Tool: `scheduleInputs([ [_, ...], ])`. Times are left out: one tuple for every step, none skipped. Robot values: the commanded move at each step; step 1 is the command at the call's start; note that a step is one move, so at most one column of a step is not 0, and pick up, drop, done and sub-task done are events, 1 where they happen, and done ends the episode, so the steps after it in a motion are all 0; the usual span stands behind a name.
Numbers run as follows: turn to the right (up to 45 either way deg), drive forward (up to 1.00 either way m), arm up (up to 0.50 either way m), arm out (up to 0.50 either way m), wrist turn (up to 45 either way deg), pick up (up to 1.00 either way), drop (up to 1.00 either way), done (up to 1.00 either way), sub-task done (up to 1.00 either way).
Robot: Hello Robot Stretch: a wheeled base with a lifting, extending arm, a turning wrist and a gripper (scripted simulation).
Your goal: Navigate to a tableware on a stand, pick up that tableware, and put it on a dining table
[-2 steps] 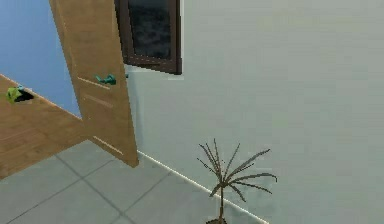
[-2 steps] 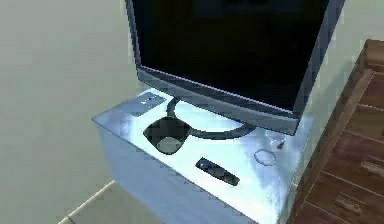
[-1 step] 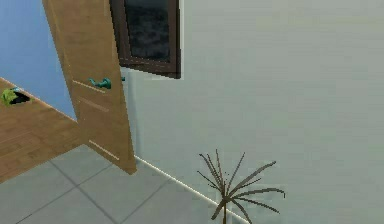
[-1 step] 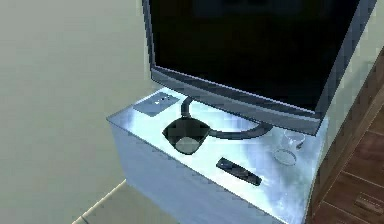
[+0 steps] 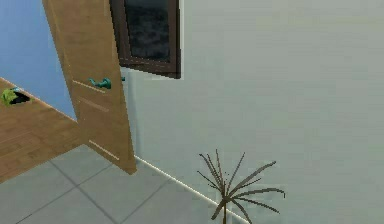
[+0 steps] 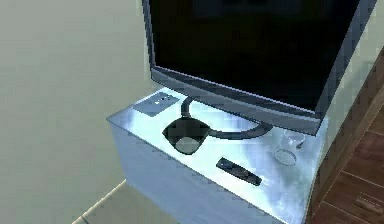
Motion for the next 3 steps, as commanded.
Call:
scheduleInputs([
  [0.0, 0.0, 0.38, 0.0, 0.0, 0.0, 0.0, 0.0, 0.0],
  [0.0, 0.0, 0.0, 0.38, 0.0, 0.0, 0.0, 0.0, 0.0],
  [0.0, 0.0, 0.0, 0.0, 45.0, 0.0, 0.0, 0.0, 0.0],
])
